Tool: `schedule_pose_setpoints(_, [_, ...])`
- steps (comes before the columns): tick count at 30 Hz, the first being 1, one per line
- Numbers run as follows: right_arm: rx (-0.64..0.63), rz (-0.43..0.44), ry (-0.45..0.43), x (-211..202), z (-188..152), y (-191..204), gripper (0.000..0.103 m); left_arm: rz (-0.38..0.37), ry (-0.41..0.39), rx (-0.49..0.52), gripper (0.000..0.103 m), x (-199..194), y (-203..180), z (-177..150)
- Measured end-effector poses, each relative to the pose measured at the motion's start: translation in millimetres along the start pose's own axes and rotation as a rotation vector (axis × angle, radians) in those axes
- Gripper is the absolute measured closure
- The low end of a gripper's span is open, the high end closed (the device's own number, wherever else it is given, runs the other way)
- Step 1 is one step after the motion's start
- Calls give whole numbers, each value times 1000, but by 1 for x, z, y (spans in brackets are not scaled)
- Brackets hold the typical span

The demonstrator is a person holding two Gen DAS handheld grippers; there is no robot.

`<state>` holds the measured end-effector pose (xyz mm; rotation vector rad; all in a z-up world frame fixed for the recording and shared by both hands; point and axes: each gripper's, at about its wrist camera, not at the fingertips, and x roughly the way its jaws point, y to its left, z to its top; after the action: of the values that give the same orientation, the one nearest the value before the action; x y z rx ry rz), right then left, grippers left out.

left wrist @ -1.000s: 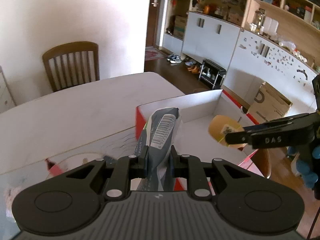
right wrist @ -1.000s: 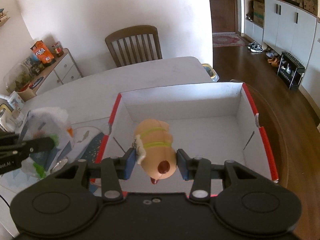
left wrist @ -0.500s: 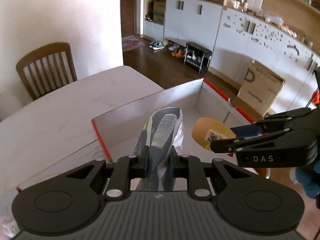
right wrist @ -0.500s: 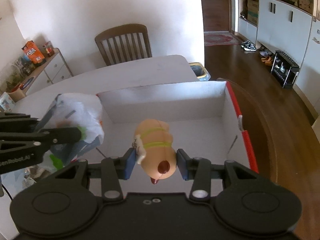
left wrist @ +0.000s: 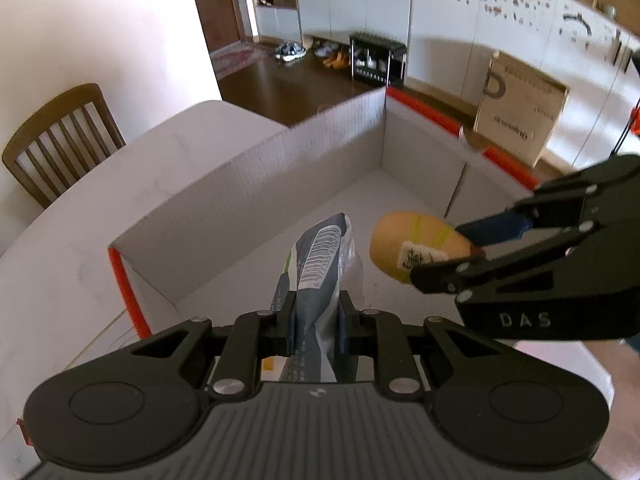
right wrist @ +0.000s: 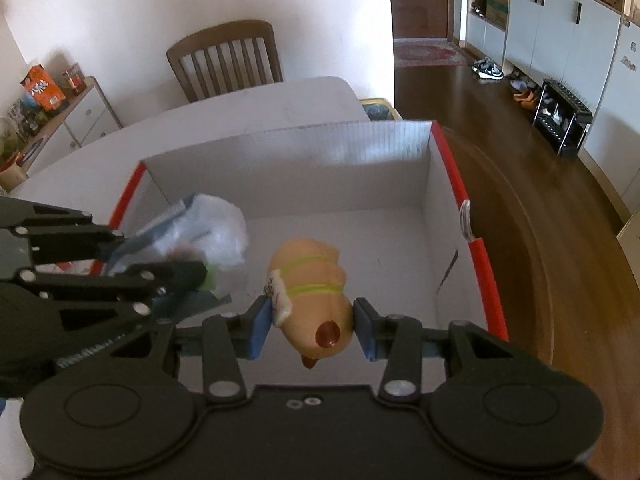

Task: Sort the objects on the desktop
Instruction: 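Carry the grey bag and yellow toy with both grippers into the red shoebox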

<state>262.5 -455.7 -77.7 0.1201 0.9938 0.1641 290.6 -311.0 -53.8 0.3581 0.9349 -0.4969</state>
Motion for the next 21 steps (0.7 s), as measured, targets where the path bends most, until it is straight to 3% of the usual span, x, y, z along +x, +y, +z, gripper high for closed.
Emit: schedule_pose_setpoints(21, [-51,-27,104,39,-6,2,57,2,161,32,85,39,0,-11])
